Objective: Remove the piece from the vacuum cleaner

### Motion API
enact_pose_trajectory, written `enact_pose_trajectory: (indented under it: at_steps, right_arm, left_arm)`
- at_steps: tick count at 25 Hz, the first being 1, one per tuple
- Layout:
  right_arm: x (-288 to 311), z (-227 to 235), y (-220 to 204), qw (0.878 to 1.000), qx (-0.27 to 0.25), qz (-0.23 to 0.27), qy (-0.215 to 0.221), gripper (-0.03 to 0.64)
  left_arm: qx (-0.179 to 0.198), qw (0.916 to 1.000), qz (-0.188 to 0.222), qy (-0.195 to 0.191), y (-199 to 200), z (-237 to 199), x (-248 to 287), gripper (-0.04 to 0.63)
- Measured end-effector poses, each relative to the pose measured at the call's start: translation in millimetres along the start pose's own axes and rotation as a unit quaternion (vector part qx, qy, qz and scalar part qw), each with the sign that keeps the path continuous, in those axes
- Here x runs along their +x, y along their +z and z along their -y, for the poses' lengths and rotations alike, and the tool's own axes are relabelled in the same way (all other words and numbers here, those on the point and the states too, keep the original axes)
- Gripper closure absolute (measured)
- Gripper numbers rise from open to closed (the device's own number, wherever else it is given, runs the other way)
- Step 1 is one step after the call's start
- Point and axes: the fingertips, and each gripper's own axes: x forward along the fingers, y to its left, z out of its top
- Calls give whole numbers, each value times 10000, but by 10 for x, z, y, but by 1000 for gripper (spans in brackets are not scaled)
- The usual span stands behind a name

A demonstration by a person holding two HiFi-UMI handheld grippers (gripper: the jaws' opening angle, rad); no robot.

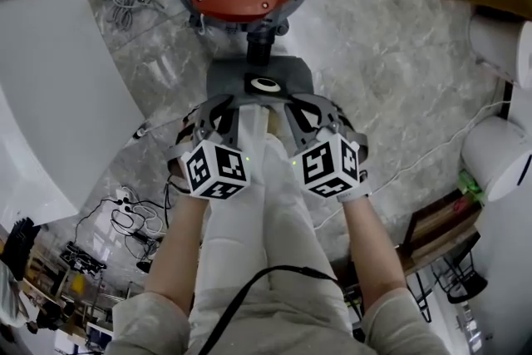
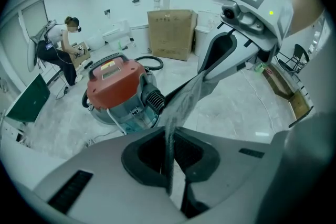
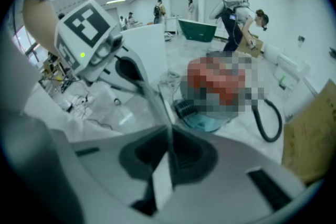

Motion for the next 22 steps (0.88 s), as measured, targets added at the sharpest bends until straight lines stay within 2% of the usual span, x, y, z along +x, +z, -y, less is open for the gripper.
enact_pose_trajectory:
  at_steps: [7, 14, 22]
  right_arm:
    - [-597, -145, 259, 9998, -58, 175, 100, 580]
    - [-1432, -362, 514, 9991, -178, 368, 133, 580]
    - [-2290, -558, 917, 9964, -426, 717, 160, 580]
  left_arm:
    - [214, 9992, 303, 124, 305, 21, -646, 568]
    - [620, 9968, 491, -75, 596, 275, -1480, 566]
    - [41, 9944, 1013, -301, 972, 368, -2405, 566]
